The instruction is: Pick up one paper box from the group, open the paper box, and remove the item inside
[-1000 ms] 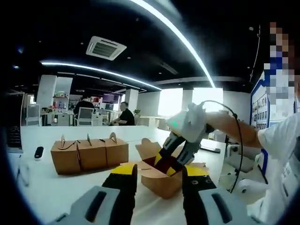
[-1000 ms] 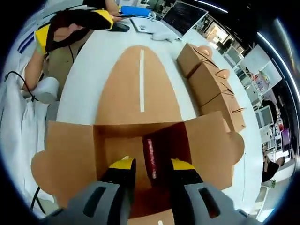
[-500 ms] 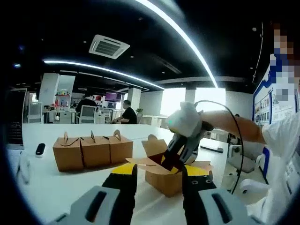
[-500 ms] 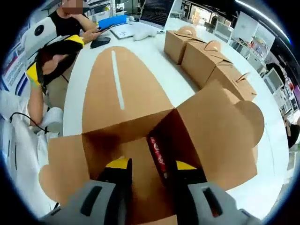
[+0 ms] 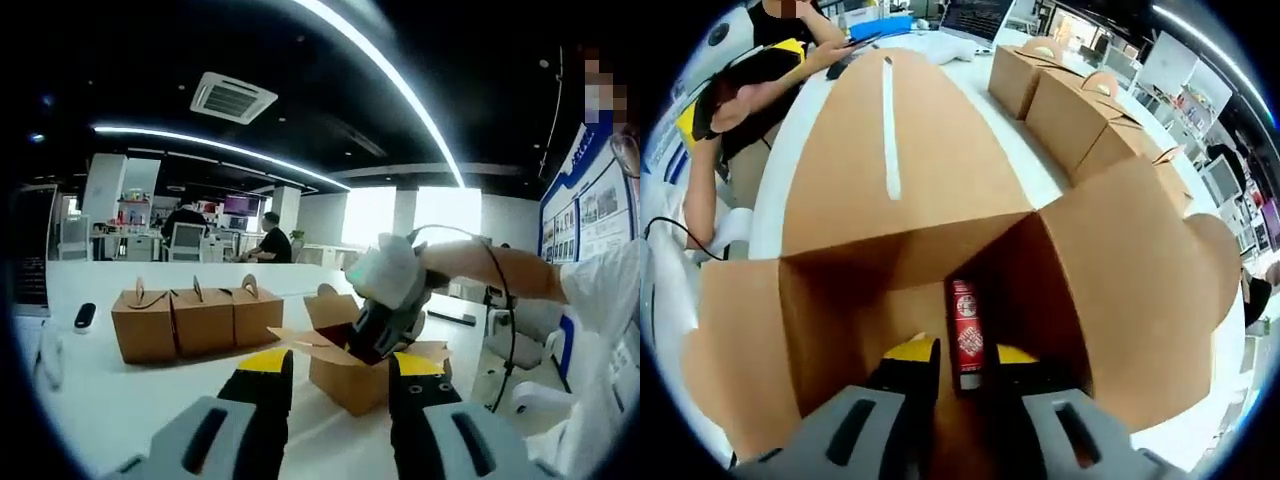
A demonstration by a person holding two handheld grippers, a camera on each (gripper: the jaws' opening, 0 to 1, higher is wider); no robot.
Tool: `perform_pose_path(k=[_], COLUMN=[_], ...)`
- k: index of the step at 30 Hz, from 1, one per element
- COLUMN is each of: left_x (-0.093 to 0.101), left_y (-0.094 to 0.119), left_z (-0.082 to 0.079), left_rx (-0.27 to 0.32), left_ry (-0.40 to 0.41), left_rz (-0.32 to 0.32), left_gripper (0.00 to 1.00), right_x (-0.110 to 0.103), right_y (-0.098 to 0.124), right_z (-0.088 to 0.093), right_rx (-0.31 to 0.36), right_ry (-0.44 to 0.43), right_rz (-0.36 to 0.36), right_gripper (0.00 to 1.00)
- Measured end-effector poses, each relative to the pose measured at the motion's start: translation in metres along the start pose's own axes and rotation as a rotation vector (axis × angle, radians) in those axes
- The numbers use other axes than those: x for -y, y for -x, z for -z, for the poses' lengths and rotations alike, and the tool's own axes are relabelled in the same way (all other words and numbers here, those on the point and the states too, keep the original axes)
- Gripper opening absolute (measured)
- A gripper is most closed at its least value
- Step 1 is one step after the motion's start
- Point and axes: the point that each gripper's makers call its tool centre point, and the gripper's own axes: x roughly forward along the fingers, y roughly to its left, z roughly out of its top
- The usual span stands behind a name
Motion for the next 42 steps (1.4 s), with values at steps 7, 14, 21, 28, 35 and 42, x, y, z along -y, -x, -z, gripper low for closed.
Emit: perform_pose_path(k=[7, 14, 21, 28, 35, 42], left_x=[0.005, 0.007, 0.013, 0.012, 0.011, 0.012], left_y=[-0.002, -0.004, -0.005, -0.003, -0.004, -0.003], left_z=[0.003, 0.007, 0.012, 0.012, 0.01, 0.009], left_rx=[-0.009, -0.027, -0.041, -0.036, -0.033, -0.031], left_ry=[-0.007, -0.011, -0.019, -0.021, -0.019, -0.02], left_rz=[0.016, 0.027, 0.045, 0.037, 0.036, 0.041], left_gripper=[0.4, 0.4, 0.4, 0.4, 0.4, 0.4], right_x=[-0.002, -0.007, -0.008, -0.009, -0.002, 0.013], right_y=[-0.001, -0.002, -0.003, -0.003, -0.003, 0.01], right_z=[0.0, -0.001, -0.001, -0.001, -0.002, -0.01], right_rx=[-0.001, -0.012, -0.032, -0.035, -0.049, -0.03], right_ry=[0.0, 0.007, 0.02, 0.036, 0.094, 0.09], right_rz=[-0.007, -0.023, -0.016, -0.019, 0.019, 0.05], right_gripper=[0.19, 0.14, 0.13, 0.12, 0.12, 0.12])
